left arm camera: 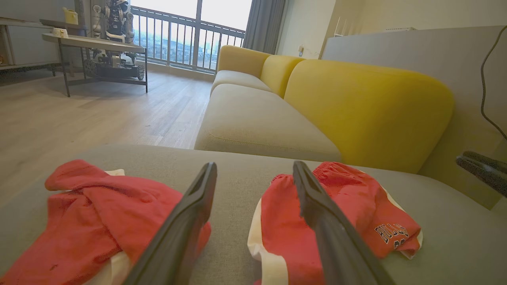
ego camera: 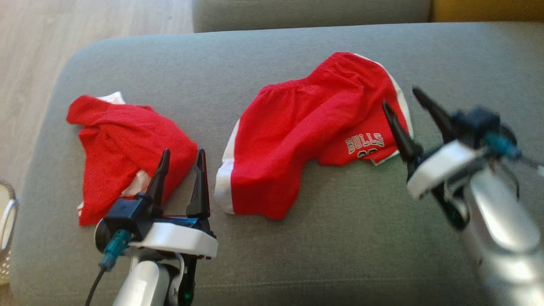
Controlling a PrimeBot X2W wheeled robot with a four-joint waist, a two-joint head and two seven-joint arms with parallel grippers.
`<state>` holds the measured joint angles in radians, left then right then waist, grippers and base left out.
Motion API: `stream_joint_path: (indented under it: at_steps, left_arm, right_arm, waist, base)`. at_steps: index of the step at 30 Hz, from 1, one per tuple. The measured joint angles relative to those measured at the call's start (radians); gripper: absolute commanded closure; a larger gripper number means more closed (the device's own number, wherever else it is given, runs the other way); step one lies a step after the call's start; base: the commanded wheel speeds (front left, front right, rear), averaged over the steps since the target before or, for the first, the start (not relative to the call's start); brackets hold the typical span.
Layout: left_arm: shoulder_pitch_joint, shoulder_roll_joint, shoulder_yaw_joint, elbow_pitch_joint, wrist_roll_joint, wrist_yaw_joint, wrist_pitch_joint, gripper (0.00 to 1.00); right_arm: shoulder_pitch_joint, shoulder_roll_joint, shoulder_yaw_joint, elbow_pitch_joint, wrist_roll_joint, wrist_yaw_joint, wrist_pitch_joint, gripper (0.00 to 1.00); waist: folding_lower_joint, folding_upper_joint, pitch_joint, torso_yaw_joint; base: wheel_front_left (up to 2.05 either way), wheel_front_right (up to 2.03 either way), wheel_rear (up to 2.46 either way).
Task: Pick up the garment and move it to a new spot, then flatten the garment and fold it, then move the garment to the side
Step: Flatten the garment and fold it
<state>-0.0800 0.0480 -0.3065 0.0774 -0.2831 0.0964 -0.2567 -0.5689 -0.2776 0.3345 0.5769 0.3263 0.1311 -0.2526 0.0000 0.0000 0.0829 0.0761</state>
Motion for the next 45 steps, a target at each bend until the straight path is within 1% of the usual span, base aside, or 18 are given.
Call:
stream_joint_path:
  at_steps: [2, 4, 8, 9, 14, 16, 18, 22, 26, 29, 37, 43, 44, 45]
  left_arm:
    - [0.000, 0.000, 0.002, -0.005, 0.000, 0.001, 0.000, 0.00]
    - [0.000, 0.000, 0.006, -0.007, 0.000, 0.002, 0.000, 0.00]
    - [0.000, 0.000, 0.021, -0.011, 0.000, 0.009, 0.000, 0.00]
    - [0.000, 0.000, 0.021, -0.011, 0.000, 0.009, 0.000, 0.00]
    - [-0.002, 0.000, 0.020, -0.009, 0.000, 0.002, 0.000, 0.00]
    - [-0.006, 0.000, 0.019, -0.009, 0.001, 0.000, 0.000, 0.00]
    - [-0.007, 0.000, 0.019, -0.009, 0.001, 0.000, 0.000, 0.00]
    - [-0.008, 0.000, 0.016, -0.008, 0.001, 0.000, 0.000, 0.00]
    - [-0.008, 0.000, 0.012, -0.006, 0.001, 0.000, 0.000, 0.00]
    - [-0.008, 0.000, 0.005, -0.005, 0.001, 0.000, 0.000, 0.00]
    - [-0.009, 0.000, -0.001, -0.005, 0.001, 0.000, 0.000, 0.00]
    - [-0.009, 0.000, 0.000, -0.005, 0.001, 0.000, 0.000, 0.00]
    - [-0.009, 0.000, 0.000, -0.005, 0.001, 0.000, 0.000, 0.00]
    - [-0.009, 0.000, 0.000, -0.005, 0.001, 0.000, 0.000, 0.00]
  right_arm:
    - [0.097, 0.039, -0.081, -0.059, -0.040, 0.000, 0.000, 0.00]
    - [0.187, 0.086, -0.138, -0.112, -0.072, 0.000, 0.000, 0.00]
    - [0.335, 0.165, -0.206, -0.205, -0.129, 0.000, 0.000, 0.00]
    - [0.350, 0.171, -0.212, -0.216, -0.136, 0.000, 0.001, 0.00]
    - [0.365, 0.191, -0.202, -0.251, -0.140, 0.000, 0.024, 0.00]
    - [0.365, 0.194, -0.171, -0.253, -0.122, 0.000, 0.044, 0.00]
    - [0.365, 0.194, -0.120, -0.247, -0.095, 0.000, 0.076, 0.00]
    - [0.364, 0.201, -0.024, -0.197, -0.042, 0.000, 0.133, 0.00]
    - [0.351, 0.204, 0.029, -0.115, 0.037, 0.000, 0.165, 0.00]
    - [0.321, 0.199, 0.056, -0.043, 0.058, 0.000, 0.164, 0.00]
    - [0.229, 0.188, 0.088, 0.122, 0.101, 0.000, 0.119, 0.00]
    - [0.168, 0.186, 0.135, 0.207, 0.132, 0.000, 0.080, 0.00]
    - [0.157, 0.186, 0.145, 0.216, 0.139, 0.000, 0.075, 0.28]
    - [0.147, 0.186, 0.156, 0.226, 0.143, 0.000, 0.072, 1.00]
  waist:
    - [0.0000, 0.0000, 0.000, -0.017]
    - [0.0000, 0.0000, 0.000, -0.033]
    - [-0.0001, 0.0000, 0.008, -0.063]
    - [0.0000, 0.0000, 0.011, -0.066]
    - [0.0000, 0.0000, 0.021, -0.067]
    - [0.0000, 0.0000, 0.024, -0.059]
    - [0.0000, 0.0000, 0.026, -0.047]
    - [0.0000, 0.0000, 0.033, -0.017]
    - [0.0000, 0.0000, 0.039, 0.020]
    - [0.0000, 0.0000, 0.043, 0.050]
    - [0.0000, 0.0000, 0.057, 0.129]
    - [0.0000, 0.0000, 0.073, 0.160]
    - [0.0000, 0.0000, 0.075, 0.161]
    - [0.0000, 0.0000, 0.076, 0.161]
  base:
    - [0.00, 0.00, 0.00]
    - [0.00, 0.00, 0.00]
    - [0.00, 0.00, 0.00]
    - [0.00, 0.00, 0.00]
    - [0.00, 0.00, 0.00]
    - [0.00, 0.00, 0.00]
    - [0.00, 0.00, 0.00]
    - [0.00, 0.00, 0.00]
    - [0.00, 0.00, 0.00]
    - [0.00, 0.00, 0.00]
    - [0.00, 0.00, 0.00]
    - [0.00, 0.00, 0.00]
    - [0.00, 0.00, 0.00]
    - [0.00, 0.00, 0.00]
